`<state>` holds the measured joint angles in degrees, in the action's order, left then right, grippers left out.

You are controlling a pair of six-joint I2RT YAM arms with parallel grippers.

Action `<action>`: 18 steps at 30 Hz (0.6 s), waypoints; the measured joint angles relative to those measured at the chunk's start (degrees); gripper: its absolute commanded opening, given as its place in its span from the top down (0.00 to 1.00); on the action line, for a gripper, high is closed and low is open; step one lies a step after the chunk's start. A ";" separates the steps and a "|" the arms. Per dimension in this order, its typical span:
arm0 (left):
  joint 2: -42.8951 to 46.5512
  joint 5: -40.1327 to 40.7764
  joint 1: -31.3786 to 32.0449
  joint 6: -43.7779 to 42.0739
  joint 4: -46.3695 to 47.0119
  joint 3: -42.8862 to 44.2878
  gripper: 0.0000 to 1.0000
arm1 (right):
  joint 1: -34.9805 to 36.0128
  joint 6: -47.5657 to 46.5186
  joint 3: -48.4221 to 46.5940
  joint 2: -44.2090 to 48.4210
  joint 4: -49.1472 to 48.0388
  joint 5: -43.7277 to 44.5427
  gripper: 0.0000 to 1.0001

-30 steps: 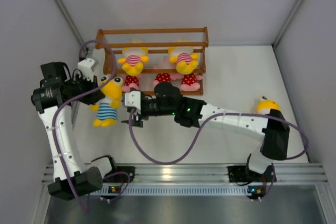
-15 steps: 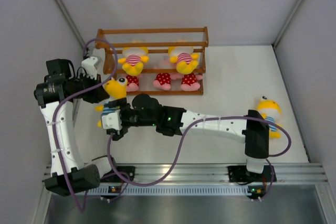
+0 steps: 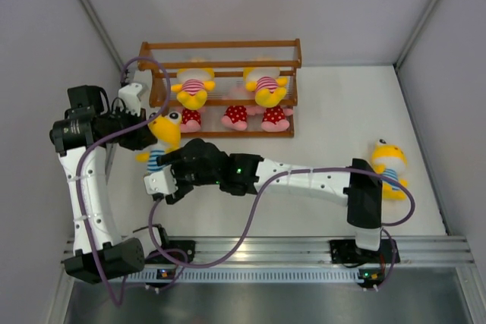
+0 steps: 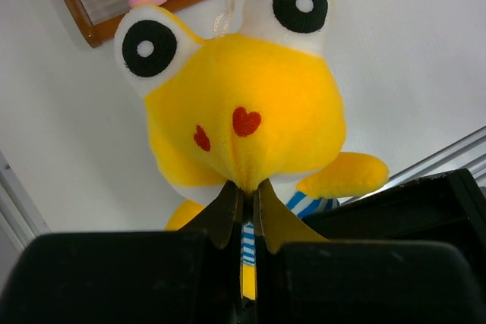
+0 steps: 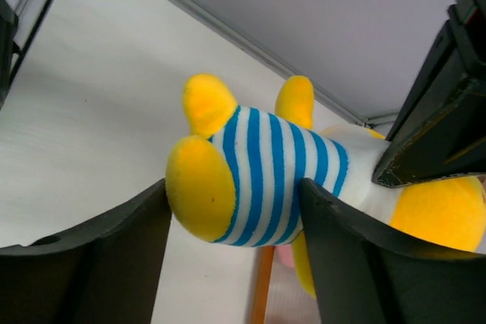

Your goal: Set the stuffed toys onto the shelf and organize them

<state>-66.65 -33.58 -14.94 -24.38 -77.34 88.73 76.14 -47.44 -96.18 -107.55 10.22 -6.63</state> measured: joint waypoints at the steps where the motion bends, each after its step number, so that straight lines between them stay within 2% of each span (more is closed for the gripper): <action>1: 0.00 0.00 0.00 0.00 0.00 0.00 1.00 | 0.00 -0.20 -0.28 -0.11 0.11 0.66 0.49; 3: 0.00 -0.02 0.00 -0.04 0.04 0.00 1.00 | 0.00 -0.46 -1.03 -0.66 -0.31 2.32 0.61; 4: 0.00 -0.02 0.00 -0.15 0.20 0.00 1.00 | 0.04 -0.57 -1.57 -1.14 -0.35 3.10 0.73; 5: 0.00 -0.02 0.00 -0.20 0.28 0.00 1.00 | 0.11 -0.79 -2.25 -1.70 -0.28 3.89 0.79; 7: 0.00 0.09 0.00 -0.37 0.24 0.00 1.00 | 0.15 -0.87 -4.44 -3.15 0.66 5.20 1.00; 9: 0.02 0.35 0.00 -0.63 0.28 0.00 0.97 | 0.15 -0.74 -5.70 -3.69 1.49 5.90 1.00; 11: 0.04 0.92 0.00 -0.63 0.26 0.07 0.83 | -0.04 -0.39 -6.43 -3.58 2.80 5.79 1.00; 12: 0.07 1.27 0.00 -0.81 0.22 0.17 0.63 | -0.22 -0.17 -6.47 -3.39 3.19 5.20 1.00; 15: 0.15 2.97 0.04 -0.81 -0.31 1.81 0.30 | -1.49 0.96 -6.47 -2.03 5.55 2.10 1.00; 18: 0.52 4.87 0.04 -0.15 -0.37 6.38 0.15 | -4.15 2.10 -6.47 0.79 8.35 -2.27 1.00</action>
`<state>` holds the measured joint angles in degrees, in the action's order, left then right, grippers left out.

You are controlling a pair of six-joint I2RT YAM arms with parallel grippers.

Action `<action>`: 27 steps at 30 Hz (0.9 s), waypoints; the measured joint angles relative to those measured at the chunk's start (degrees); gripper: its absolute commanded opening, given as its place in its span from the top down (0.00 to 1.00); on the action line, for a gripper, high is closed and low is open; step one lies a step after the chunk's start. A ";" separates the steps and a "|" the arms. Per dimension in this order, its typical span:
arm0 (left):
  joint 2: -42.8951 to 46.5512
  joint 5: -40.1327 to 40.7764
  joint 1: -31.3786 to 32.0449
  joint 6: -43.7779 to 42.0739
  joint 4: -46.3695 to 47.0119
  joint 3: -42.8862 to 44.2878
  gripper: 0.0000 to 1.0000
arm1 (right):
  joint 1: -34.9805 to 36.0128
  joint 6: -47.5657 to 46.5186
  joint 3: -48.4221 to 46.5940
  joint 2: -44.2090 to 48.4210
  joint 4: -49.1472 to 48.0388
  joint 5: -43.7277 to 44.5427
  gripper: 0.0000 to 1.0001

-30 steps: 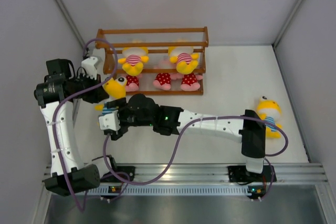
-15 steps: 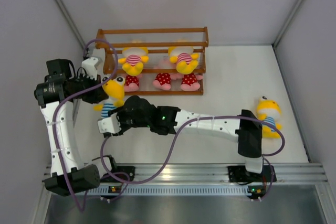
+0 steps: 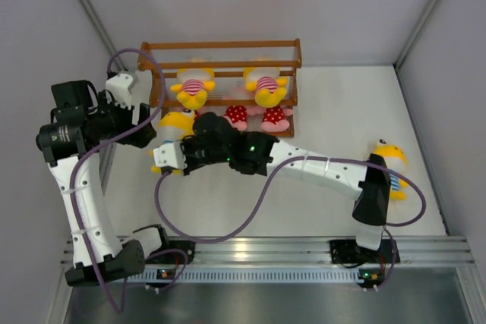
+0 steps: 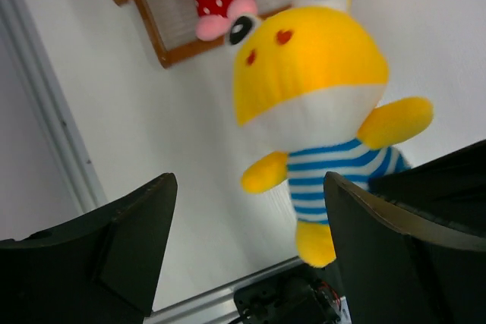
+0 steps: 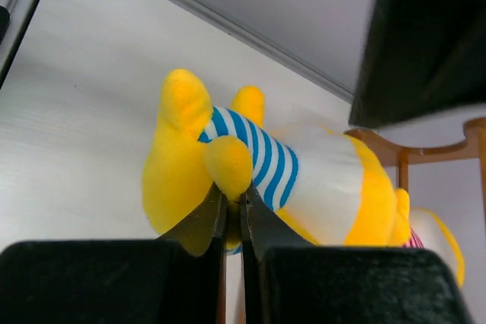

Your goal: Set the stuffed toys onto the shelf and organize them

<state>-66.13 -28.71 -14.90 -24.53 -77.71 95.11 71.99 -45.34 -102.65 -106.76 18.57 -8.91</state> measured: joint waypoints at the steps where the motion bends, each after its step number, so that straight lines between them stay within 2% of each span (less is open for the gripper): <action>1: 0.20 0.76 0.00 0.28 0.11 2.14 0.11 | -1.18 0.31 0.00 1.27 0.92 -1.55 1.00; 2: 0.44 1.36 0.00 0.44 0.11 3.63 0.06 | -2.43 0.63 -0.11 2.62 1.66 -2.93 1.00; 4: 0.98 2.82 0.00 0.96 0.15 7.69 0.02 | -5.46 1.79 -0.63 5.38 2.36 -6.19 1.00; 10: 2.29 6.25 0.00 2.01 0.44 16.15 0.02 | -15.58 4.33 -2.71 12.55 1.62 -14.25 1.00; 18: 3.63 6.71 0.00 1.90 0.28 11.93 0.02 | -34.56 9.31 -4.35 14.19 -2.32 -28.37 1.00; 22: 3.45 6.73 0.00 1.64 0.09 8.74 0.02 | -43.67 12.72 -6.99 9.31 -2.51 -35.32 1.00; 27: 3.37 6.73 0.00 1.07 0.09 6.60 0.02 | -49.57 18.53 -8.79 3.10 -3.17 -42.99 1.00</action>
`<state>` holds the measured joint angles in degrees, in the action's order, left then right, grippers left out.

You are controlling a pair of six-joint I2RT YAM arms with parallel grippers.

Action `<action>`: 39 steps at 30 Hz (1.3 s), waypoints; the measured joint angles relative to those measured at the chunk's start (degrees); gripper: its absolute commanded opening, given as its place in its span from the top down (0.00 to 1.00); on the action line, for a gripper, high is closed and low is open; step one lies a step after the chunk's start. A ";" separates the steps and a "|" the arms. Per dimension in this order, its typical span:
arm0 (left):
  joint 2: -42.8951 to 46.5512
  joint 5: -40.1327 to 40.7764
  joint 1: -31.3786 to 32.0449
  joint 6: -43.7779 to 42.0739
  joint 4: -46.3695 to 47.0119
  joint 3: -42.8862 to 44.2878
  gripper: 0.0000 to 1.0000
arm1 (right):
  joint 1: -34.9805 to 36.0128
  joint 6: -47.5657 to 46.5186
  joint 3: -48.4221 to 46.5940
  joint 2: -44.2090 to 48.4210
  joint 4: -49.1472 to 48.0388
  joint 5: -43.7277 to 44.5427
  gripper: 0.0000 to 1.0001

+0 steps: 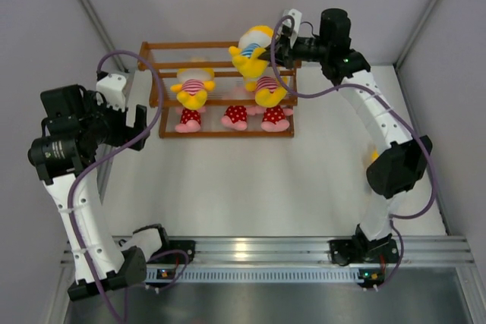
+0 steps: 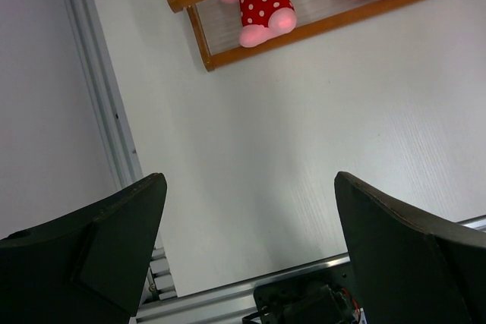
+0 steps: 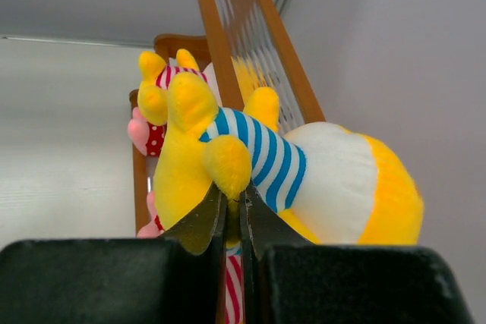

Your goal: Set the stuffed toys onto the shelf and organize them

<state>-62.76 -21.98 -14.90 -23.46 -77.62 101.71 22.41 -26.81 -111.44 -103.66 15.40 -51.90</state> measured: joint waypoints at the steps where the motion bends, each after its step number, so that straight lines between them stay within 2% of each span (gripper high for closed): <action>1: 0.04 0.00 0.00 -0.07 0.00 -0.28 0.02 | -0.79 0.96 0.00 -0.90 0.00 -1.53 0.99; 6: 0.13 -0.02 0.00 -0.44 0.02 -1.22 0.02 | -3.28 4.92 0.20 -2.75 -1.64 -8.46 0.99; 9: 0.15 -0.07 0.00 -0.46 0.00 -1.42 0.02 | -5.07 9.92 1.90 -2.78 -7.32 -12.44 0.97; 17: -0.13 -0.98 0.00 -0.44 0.00 -2.03 0.02 | -9.05 16.50 3.89 -3.15 -13.57 -17.53 0.89; 22: -0.52 -1.33 0.00 -0.44 0.02 -2.34 0.02 | -9.09 17.33 3.87 -4.11 -14.53 -18.56 0.75; 26: -0.52 -1.38 0.00 -0.44 0.00 -2.56 0.02 | -9.09 15.98 3.87 -4.44 -12.92 -18.25 0.53; 27: -0.52 -1.40 0.00 -0.44 0.00 -2.62 0.02 | -9.09 15.34 3.87 -4.42 -12.17 -18.08 0.44; 30: -0.55 -1.68 0.00 -0.44 0.00 -2.67 0.02 | -9.07 13.20 3.87 -4.39 -9.66 -16.76 0.33; 39: -0.50 -4.15 0.00 -0.55 0.00 -3.89 0.02 | -9.09 12.33 4.68 -2.43 -8.07 -12.57 0.24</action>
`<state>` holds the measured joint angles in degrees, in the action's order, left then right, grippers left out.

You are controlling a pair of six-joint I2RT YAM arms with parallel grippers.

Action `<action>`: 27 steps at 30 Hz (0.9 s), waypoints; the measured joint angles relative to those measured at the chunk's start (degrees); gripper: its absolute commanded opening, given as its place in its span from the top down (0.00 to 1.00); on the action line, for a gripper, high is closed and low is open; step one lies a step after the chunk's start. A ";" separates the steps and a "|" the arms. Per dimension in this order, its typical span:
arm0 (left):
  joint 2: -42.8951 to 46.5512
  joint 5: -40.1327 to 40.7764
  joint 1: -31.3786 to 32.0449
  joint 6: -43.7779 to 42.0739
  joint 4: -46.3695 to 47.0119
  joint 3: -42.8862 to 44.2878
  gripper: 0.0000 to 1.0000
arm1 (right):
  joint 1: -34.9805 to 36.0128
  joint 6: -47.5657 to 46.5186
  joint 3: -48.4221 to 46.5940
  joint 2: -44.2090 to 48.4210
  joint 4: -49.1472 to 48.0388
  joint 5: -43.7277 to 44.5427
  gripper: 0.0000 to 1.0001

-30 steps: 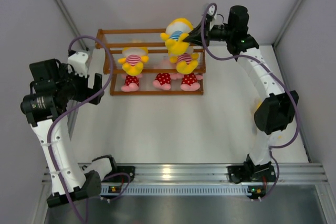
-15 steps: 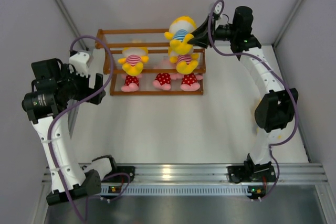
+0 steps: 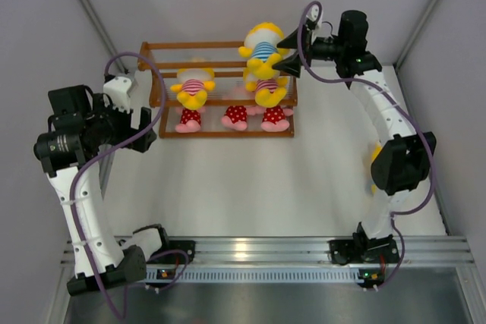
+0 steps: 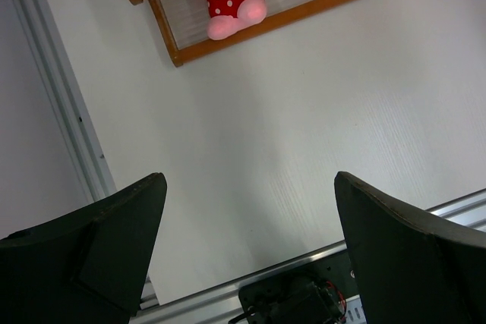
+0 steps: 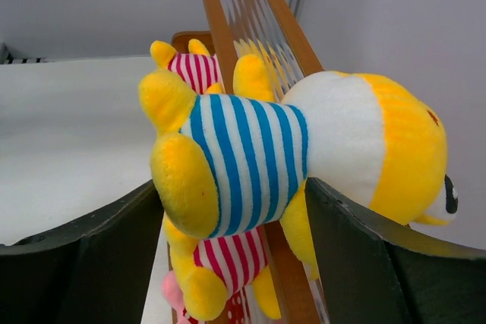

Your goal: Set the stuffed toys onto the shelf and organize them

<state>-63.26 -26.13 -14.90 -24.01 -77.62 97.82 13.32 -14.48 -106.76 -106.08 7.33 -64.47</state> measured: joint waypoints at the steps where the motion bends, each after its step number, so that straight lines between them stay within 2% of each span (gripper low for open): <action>1: 0.00 -0.02 0.00 -0.09 0.00 -0.15 0.02 | 0.00 -0.13 0.52 0.63 0.28 0.61 0.23; 6: 0.02 0.00 0.00 -0.48 0.00 -0.92 0.02 | 0.00 -0.96 2.29 4.09 1.44 3.08 0.13; 16: 0.17 0.04 0.00 -1.40 0.00 -1.92 0.02 | 0.00 -4.92 2.54 8.09 5.90 6.21 0.09; 19: 0.24 0.09 0.00 -1.49 0.02 -2.01 0.02 | 0.00 -2.34 2.54 8.72 6.47 8.83 0.10; 22: 0.57 0.13 0.00 -1.49 0.00 -2.69 0.02 | -0.04 3.30 2.54 11.50 9.66 16.76 0.10; 27: 0.90 0.20 0.00 -1.66 0.02 -5.35 0.02 | -0.48 14.38 7.06 22.73 16.70 41.22 0.08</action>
<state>-62.37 -25.93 -14.90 -25.67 -77.60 92.47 12.84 -0.10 -99.70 -83.35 24.03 -23.24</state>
